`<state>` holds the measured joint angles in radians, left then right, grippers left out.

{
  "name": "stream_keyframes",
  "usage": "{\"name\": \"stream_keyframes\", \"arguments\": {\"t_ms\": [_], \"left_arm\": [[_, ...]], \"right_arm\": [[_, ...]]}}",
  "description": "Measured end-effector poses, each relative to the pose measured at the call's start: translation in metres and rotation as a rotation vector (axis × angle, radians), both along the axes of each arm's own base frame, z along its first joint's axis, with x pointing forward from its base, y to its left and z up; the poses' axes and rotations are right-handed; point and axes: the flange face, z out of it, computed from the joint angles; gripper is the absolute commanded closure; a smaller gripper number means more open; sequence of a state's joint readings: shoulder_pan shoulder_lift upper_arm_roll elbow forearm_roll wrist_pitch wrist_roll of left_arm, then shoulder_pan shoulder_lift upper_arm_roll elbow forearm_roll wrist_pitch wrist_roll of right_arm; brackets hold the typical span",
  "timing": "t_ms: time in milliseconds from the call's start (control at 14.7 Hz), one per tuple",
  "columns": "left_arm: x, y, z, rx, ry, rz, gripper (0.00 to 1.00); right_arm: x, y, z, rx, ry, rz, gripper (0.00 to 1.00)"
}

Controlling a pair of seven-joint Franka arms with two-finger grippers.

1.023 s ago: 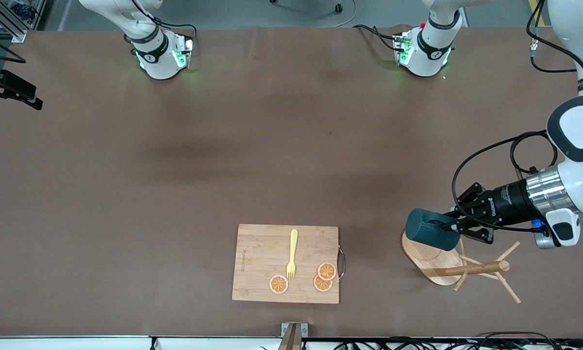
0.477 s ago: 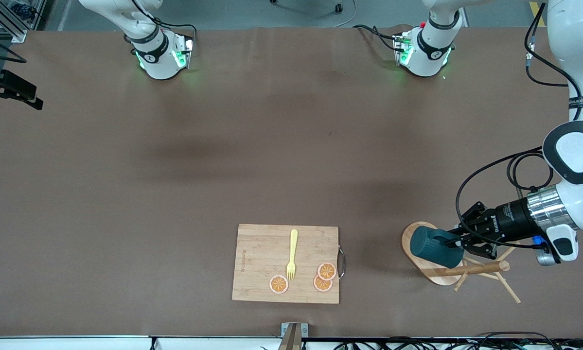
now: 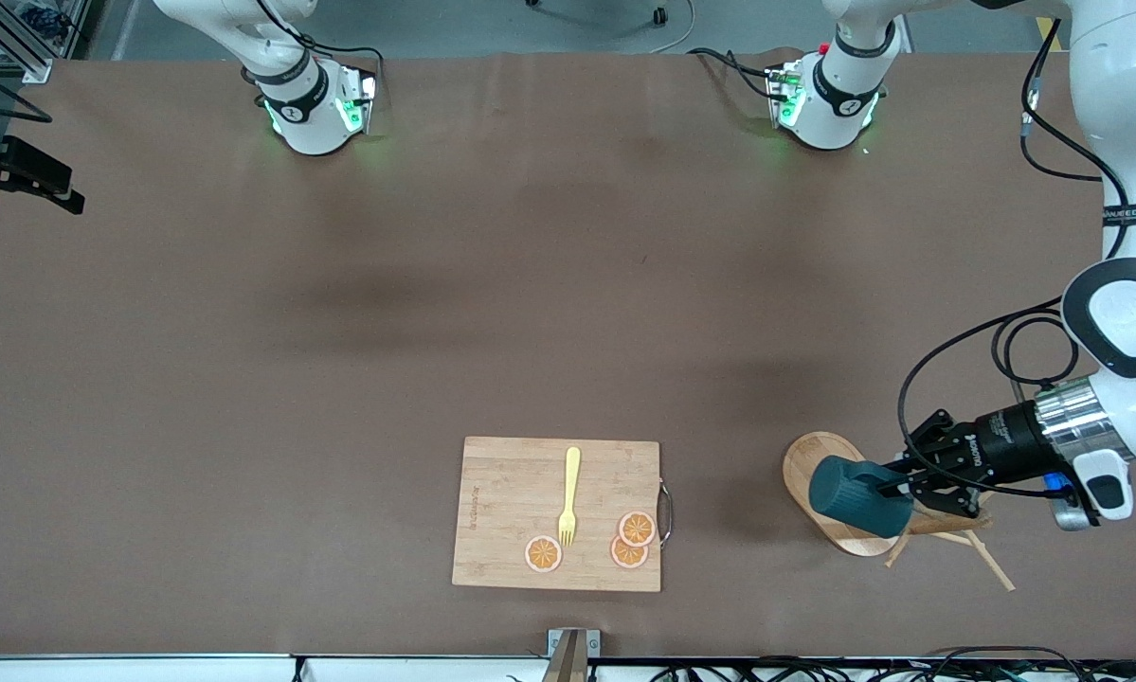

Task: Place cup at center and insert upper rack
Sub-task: 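Carry the teal mug with the left gripper to the wooden mug tree, then hang the mug handle on a mug-tree peg with the left gripper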

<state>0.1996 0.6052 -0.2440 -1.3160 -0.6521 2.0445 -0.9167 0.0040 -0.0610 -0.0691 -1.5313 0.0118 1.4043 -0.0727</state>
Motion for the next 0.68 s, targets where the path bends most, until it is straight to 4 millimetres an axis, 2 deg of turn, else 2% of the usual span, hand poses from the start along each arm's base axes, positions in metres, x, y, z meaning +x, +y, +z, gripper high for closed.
{"name": "stream_keyframes", "arguments": {"t_ms": [136,341,682], "left_arm": [[0.001,0.016,-0.001,-0.02,-0.007,0.017,0.99],[0.002,0.024,-0.002,-0.085,-0.015,0.038,0.99],[0.004,0.046,-0.03,-0.121,0.003,0.062,0.95]], "right_arm": [[0.0,0.0,0.0,0.0,0.001,0.0,0.0],[0.0,0.001,0.0,0.0,0.001,0.001,0.0],[0.0,0.001,0.0,0.0,0.003,0.002,0.0]]}}
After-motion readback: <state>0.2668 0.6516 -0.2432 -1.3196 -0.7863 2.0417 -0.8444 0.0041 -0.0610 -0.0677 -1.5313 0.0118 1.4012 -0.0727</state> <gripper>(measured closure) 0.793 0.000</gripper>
